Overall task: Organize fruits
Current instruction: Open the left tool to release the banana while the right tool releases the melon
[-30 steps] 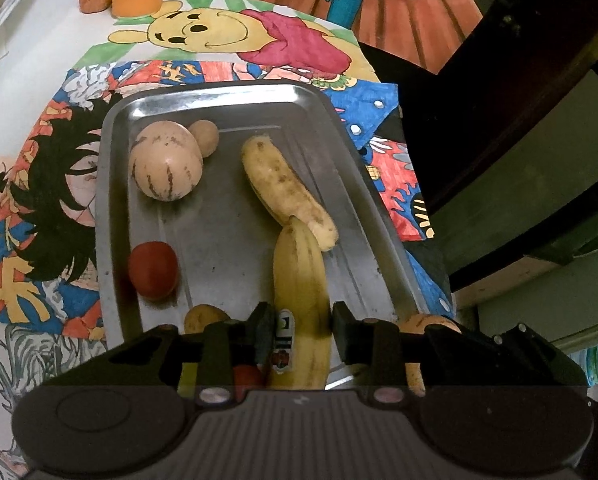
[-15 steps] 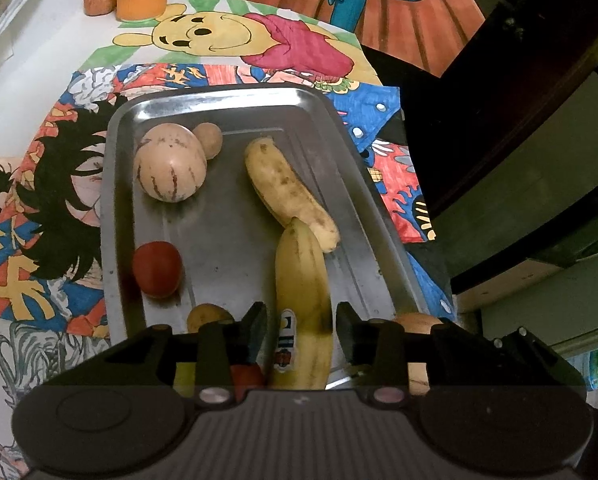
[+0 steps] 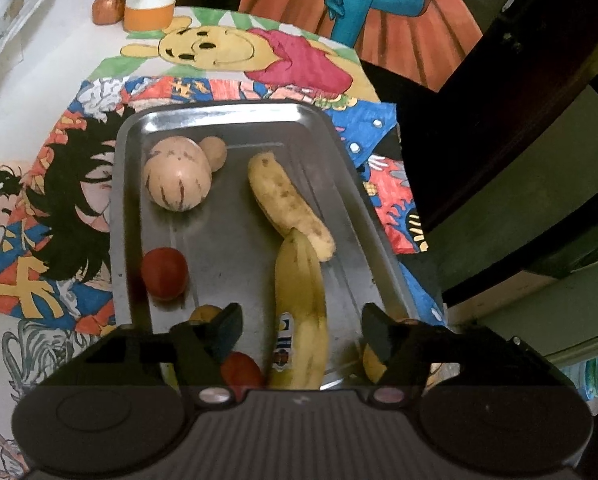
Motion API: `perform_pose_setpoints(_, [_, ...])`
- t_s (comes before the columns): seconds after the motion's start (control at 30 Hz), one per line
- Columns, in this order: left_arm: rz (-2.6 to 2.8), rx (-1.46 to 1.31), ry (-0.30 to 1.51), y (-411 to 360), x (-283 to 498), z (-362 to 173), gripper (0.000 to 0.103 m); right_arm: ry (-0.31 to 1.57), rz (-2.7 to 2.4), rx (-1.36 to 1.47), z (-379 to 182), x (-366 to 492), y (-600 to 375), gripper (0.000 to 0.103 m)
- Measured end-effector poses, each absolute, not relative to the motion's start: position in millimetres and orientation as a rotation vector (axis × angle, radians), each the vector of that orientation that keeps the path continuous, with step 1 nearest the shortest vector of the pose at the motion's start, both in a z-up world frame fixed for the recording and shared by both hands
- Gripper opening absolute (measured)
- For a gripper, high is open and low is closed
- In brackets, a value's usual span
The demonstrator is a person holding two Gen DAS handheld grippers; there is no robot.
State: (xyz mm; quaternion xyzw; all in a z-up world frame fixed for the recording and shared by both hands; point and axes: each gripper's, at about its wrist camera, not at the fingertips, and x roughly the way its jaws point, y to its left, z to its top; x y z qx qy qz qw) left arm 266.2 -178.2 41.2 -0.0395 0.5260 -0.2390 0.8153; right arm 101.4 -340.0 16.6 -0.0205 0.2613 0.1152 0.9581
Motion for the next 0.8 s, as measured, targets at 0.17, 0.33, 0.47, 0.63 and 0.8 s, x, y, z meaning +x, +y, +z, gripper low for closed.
perform_pose_setpoints(0.17, [-0.497, -0.086, 1.086, -175, 261, 52, 0.081, 0.519, 0.215, -0.02, 22, 98, -340, 0.064])
perform_pose_setpoints(0.33, [-0.474, -0.085, 1.02, -170, 250, 64, 0.087, 0.498, 0.197, 0.004, 29, 93, -339, 0.072])
perform_pose_setpoints(0.47, [-0.452, -0.103, 0.945, -164, 239, 72, 0.093, 0.475, 0.18, 0.015, 36, 88, -338, 0.077])
perform_pose_setpoints(0.63, [-0.436, -0.117, 0.856, -157, 224, 83, 0.098, 0.452, 0.16, 0.031, 45, 82, -335, 0.083])
perform_pose_setpoints(0.8, [-0.4, -0.133, 0.78, -145, 207, 87, 0.102, 0.44, 0.15, 0.055, 52, 76, -331, 0.089])
